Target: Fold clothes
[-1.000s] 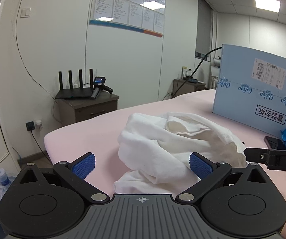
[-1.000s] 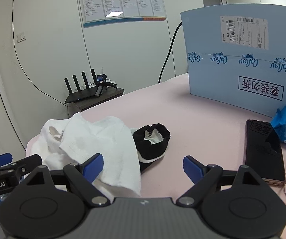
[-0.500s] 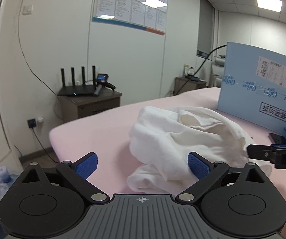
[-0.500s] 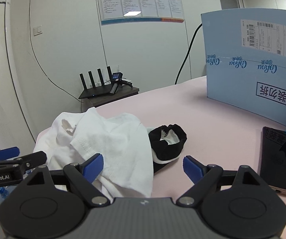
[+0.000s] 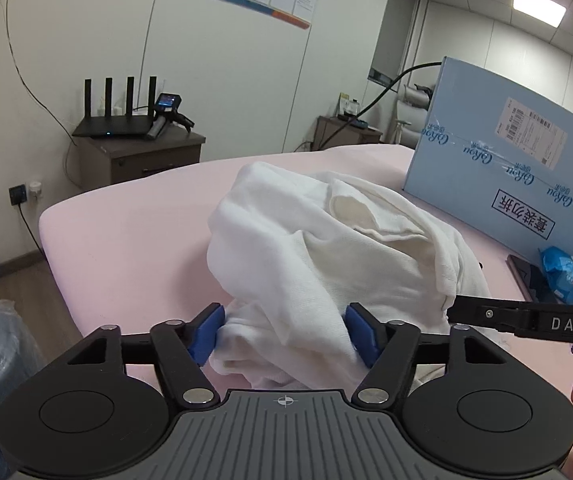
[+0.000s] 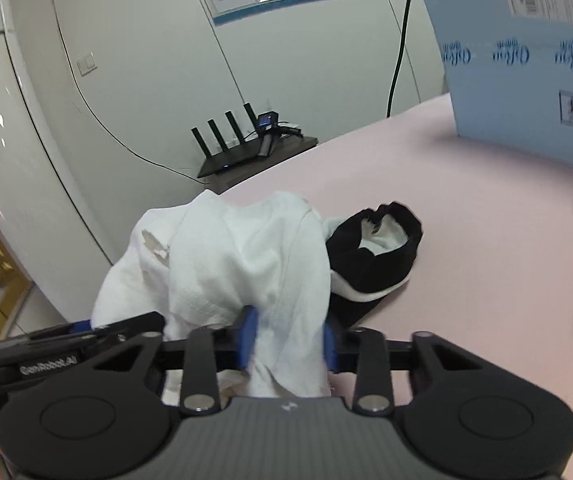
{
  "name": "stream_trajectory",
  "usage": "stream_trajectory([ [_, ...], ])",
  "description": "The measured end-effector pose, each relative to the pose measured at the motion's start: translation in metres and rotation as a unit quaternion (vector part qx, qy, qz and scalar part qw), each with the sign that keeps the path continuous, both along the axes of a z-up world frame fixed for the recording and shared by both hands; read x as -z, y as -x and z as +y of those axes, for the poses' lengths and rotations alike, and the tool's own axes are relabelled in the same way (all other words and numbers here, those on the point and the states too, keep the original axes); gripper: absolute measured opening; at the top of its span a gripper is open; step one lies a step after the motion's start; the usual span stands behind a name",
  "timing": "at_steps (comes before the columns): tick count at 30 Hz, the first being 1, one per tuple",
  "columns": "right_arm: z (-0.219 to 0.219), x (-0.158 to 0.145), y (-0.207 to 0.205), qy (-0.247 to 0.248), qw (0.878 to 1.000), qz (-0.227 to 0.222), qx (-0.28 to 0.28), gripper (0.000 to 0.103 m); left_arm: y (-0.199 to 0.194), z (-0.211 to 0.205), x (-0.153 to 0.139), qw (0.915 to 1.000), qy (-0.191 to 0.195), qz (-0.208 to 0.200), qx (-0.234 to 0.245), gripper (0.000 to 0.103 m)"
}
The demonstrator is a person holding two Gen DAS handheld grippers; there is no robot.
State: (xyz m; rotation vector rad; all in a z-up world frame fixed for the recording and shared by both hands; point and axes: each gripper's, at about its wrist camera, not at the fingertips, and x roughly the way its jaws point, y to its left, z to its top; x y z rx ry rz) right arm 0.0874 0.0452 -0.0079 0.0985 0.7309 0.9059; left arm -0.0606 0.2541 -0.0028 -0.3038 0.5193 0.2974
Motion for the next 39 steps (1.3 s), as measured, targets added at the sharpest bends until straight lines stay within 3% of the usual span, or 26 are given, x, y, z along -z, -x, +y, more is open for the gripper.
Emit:
stream_trajectory([
  [5, 0.001, -0.001, 0.009, 0.004, 1.000, -0.022, 0.001, 0.011, -0.001, 0.001, 0.002, 0.9999, 0.013, -0.004, 0.006, 0.040],
  [9, -0.006, -0.005, 0.012, -0.019, 1.000, -0.024, 0.006, 0.009, 0.000, 0.001, 0.004, 0.9996, 0.025, -0.010, 0.012, 0.030],
  [21, -0.016, -0.019, 0.015, -0.058, 0.998, -0.030, 0.008, 0.008, 0.005, -0.001, -0.007, 0.9985, 0.027, -0.044, 0.017, 0.019],
  [26, -0.013, -0.022, 0.017, -0.042, 0.998, -0.039, 0.009, 0.007, 0.001, -0.005, -0.010, 0.9986, 0.016, -0.047, 0.020, 0.014],
  [34, -0.018, -0.033, 0.022, -0.059, 0.997, -0.054, 0.016, 0.006, 0.008, -0.014, -0.022, 0.9974, 0.005, -0.071, 0.015, 0.014],
  [39, -0.030, -0.051, 0.025, -0.095, 0.993, -0.063, 0.022, 0.006, 0.011, -0.021, -0.042, 0.9951, -0.009, -0.095, 0.023, 0.014],
])
